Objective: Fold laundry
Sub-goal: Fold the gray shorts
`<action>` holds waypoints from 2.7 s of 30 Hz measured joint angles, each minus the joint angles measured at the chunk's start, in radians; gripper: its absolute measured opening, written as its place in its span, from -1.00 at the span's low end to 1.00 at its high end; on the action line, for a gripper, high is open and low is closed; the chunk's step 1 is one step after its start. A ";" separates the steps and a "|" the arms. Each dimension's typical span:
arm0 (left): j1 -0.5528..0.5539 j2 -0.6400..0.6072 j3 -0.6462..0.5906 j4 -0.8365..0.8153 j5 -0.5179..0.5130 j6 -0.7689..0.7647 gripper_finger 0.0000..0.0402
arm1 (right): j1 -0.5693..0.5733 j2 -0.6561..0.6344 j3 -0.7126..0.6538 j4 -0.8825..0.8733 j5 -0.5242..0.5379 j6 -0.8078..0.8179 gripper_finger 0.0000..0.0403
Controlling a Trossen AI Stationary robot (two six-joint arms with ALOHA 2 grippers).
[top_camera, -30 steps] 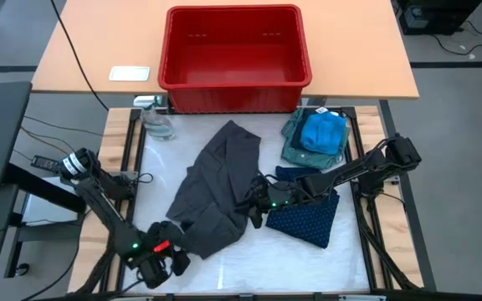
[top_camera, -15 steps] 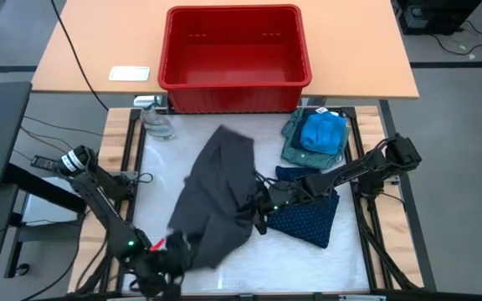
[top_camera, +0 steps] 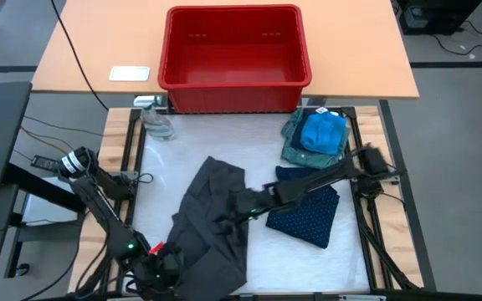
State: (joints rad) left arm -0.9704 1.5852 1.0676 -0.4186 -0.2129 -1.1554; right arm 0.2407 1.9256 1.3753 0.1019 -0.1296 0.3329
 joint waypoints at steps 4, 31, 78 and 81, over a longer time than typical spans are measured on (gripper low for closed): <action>-0.010 -0.001 0.002 0.010 0.103 -0.074 -0.92 | -0.013 0.140 0.163 -0.138 0.096 -0.089 0.00; 0.032 -0.009 0.008 -0.688 -0.205 -0.797 -0.92 | -0.273 0.113 0.191 -1.206 -0.469 -0.466 -0.95; 0.023 -0.008 0.005 -0.711 -0.122 -0.453 -0.92 | -0.320 0.827 0.969 -0.487 -0.260 -0.416 -0.28; 0.023 -0.008 0.005 -0.716 -0.122 -0.481 -0.92 | -0.318 0.820 0.973 -0.512 -0.260 -0.382 -0.78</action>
State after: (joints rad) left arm -0.9474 1.5772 1.0729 -1.1351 -0.3351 -1.6362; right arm -0.0776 2.7455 2.3479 -0.4101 -0.3895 -0.0494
